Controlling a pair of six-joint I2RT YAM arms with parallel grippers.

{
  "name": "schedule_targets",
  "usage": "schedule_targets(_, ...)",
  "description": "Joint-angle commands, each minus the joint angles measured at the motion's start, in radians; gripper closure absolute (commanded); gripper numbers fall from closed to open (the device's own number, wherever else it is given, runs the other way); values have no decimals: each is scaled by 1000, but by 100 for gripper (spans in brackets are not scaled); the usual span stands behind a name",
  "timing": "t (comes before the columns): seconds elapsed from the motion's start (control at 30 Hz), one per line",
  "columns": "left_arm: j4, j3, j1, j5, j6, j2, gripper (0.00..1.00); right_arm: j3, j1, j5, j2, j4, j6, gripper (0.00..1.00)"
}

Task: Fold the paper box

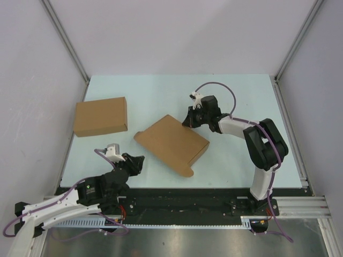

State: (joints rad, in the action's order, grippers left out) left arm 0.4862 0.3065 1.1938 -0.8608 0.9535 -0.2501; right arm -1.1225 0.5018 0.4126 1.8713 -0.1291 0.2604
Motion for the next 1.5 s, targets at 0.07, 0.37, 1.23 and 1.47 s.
schedule_targets(0.07, 26, 8, 3, -15, 36, 5, 69, 41, -9, -52, 123, 106, -30, 100)
schedule_targets(0.37, -183, -96, 3, 37, -12, -59, 71, 50, -16, -31, 131, 91, -12, 100)
schedule_targets(1.23, -541, 183, -545, 258, -107, -593, 42, 69, -259, -316, -205, 230, 181, 89)
schedule_targets(1.47, -742, 236, -854, 546, -159, -708, 14, 69, -272, -592, -549, 342, 292, 55)
